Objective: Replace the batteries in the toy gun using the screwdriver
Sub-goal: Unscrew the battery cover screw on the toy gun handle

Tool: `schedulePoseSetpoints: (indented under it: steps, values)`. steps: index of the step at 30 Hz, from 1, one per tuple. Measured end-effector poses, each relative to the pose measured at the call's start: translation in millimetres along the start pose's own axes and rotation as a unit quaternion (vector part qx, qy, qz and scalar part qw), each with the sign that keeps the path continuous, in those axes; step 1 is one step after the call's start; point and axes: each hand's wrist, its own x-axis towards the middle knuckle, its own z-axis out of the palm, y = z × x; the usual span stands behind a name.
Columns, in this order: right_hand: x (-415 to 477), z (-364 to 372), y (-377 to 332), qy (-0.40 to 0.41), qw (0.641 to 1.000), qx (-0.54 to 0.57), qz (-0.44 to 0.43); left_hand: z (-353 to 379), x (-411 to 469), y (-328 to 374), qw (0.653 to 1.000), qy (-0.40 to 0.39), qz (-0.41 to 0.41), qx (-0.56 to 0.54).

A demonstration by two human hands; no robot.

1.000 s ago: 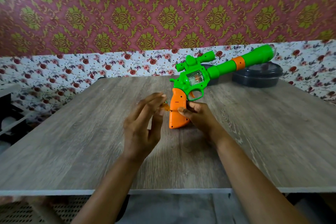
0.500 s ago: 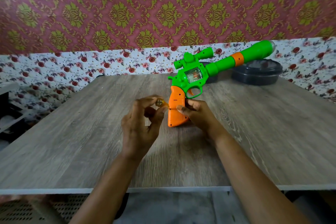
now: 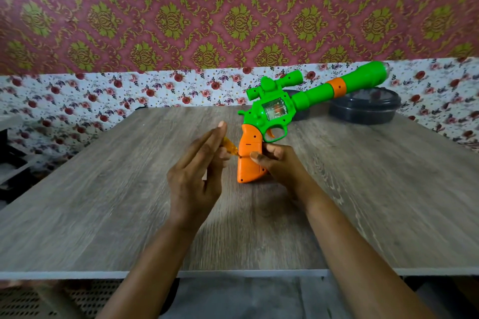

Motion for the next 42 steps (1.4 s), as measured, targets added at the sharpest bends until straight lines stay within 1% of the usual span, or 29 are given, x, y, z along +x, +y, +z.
schedulePoseSetpoints:
  steps: [5,8,11,16,20,27,29,33,37,40,42]
  values:
    - [0.8,-0.2,1.1,-0.001,1.0,0.0,-0.008,-1.7,1.0,-0.5,0.999,0.031,-0.033,-0.007]
    - [0.4,-0.9,1.8,-0.006,1.0,-0.006,-0.014,-1.1,0.4,0.5,0.998,0.037,-0.038,-0.021]
    - [0.3,-0.8,1.2,-0.01,1.0,-0.005,-0.013,-1.7,1.5,4.2,0.997,0.043,-0.06,-0.021]
    - [-0.6,-0.9,0.7,-0.002,1.0,-0.011,0.001,-3.2,2.7,2.7,0.999,0.019,-0.034,-0.019]
    - [-2.1,-1.1,-0.7,-0.013,1.0,0.004,0.008,-1.6,1.6,4.2,1.0,-0.007,0.011,0.016]
    - [-2.3,-1.1,-0.2,-0.016,1.0,0.001,-0.001,-1.0,3.1,2.1,0.999,0.008,0.009,0.034]
    - [-2.5,-1.3,-0.4,-0.019,1.0,0.0,-0.005,-1.3,2.4,1.5,0.999,0.026,-0.008,0.019]
    - [-1.7,-0.1,0.2,-0.024,0.999,-0.028,-0.022,-3.3,1.5,2.5,0.992,0.091,-0.083,-0.036]
    - [-0.3,1.0,2.0,-0.027,0.999,-0.038,-0.024,-2.9,2.2,5.6,0.986,0.106,-0.119,-0.042]
    - [1.0,0.8,3.8,-0.024,0.999,-0.043,-0.02,-3.8,2.0,3.6,0.993,0.089,-0.083,0.005]
    - [1.6,1.1,3.8,-0.022,0.999,-0.037,-0.012,-4.4,2.5,4.4,0.995,0.077,-0.063,0.01]
